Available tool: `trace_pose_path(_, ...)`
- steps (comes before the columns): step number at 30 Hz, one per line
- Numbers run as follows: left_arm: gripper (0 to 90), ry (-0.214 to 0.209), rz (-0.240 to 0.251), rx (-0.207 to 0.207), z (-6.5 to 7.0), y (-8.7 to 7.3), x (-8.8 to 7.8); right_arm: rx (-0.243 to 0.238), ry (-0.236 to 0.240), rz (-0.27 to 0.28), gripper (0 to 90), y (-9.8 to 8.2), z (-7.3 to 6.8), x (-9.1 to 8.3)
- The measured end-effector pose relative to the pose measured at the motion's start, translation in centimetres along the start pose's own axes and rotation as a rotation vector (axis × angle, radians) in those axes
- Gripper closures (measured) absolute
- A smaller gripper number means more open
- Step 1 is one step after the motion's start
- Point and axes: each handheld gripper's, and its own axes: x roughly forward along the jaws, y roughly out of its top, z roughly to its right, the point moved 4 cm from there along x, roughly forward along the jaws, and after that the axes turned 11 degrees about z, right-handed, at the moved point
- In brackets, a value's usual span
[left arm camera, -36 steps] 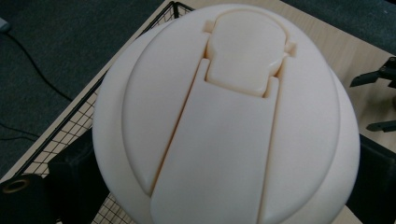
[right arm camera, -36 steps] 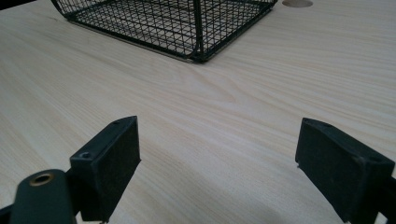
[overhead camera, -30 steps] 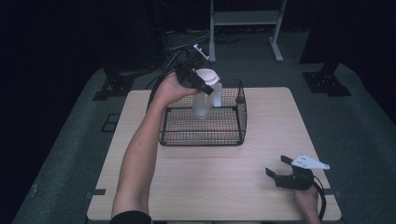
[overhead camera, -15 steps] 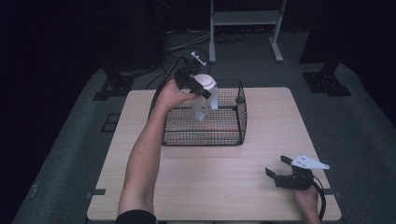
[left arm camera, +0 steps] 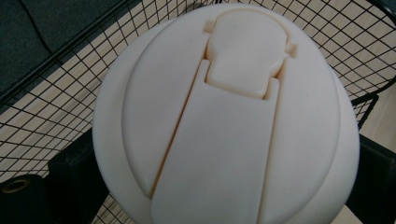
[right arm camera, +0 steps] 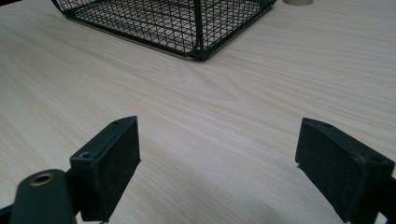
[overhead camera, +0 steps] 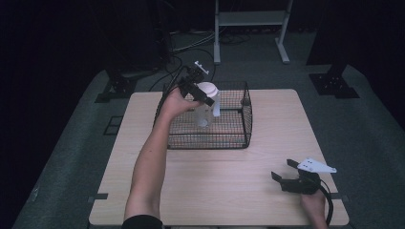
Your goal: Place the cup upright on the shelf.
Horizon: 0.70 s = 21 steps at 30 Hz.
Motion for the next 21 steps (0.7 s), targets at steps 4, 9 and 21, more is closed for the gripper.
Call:
trace_pose_path(4,5.4,0.005,-0.001,-0.001,0.0,-0.2,0.3,0.000,-0.001,0.003,12.9,0.0,0.0,0.0)
trace_pose_path(9,5.4,0.008,0.002,-0.003,-0.1,-0.5,0.5,-0.001,0.000,0.000,12.9,0.0,0.0,0.0)
trace_pose_path(21,5.4,0.003,-0.010,-0.029,-0.5,-2.2,1.4,-0.004,-0.002,-0.001,12.9,0.0,0.0,0.0)
